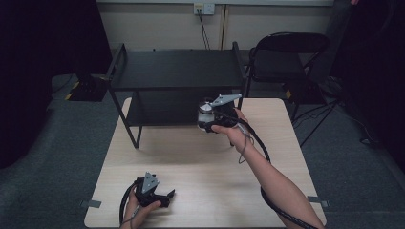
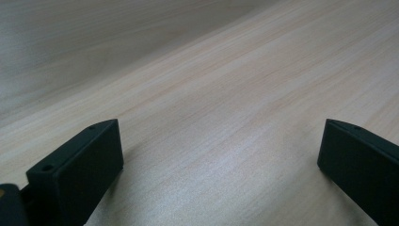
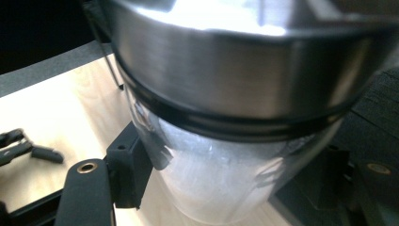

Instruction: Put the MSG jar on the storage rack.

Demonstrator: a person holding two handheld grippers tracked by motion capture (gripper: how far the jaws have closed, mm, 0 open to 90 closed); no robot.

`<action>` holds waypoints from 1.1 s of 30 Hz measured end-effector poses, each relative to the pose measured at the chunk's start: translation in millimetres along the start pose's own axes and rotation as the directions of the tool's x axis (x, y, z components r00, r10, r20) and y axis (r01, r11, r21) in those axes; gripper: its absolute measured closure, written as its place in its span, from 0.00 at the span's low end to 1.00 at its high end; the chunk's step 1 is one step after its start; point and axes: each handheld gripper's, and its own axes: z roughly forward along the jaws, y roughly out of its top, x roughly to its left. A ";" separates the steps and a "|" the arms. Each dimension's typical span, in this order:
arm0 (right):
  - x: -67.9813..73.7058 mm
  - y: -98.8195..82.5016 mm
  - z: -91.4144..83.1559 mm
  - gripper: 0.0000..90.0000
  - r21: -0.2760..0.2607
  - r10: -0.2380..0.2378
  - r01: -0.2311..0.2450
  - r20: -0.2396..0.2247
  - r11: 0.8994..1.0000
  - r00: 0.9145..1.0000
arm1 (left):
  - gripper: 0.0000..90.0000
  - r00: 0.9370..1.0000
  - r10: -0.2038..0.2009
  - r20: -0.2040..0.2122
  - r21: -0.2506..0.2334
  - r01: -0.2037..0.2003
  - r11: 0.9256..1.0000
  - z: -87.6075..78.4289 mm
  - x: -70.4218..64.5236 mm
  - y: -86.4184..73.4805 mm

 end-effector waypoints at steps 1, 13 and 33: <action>-2.3 1.5 3.1 0.35 -0.001 0.009 -0.009 -0.007 1.000 1.000 | 0.00 1.000 0.000 0.000 0.000 0.000 1.000 0.0 0.0 0.0; -3.5 11.0 30.2 0.35 0.006 0.050 -0.050 0.042 0.999 0.998 | 0.00 1.000 -0.001 0.001 0.000 0.001 1.000 0.0 0.1 0.0; 5.8 0.0 45.0 0.34 -0.072 0.056 -0.049 0.105 0.996 0.993 | 0.00 1.000 0.003 0.001 0.001 -0.003 1.000 -0.1 0.3 0.2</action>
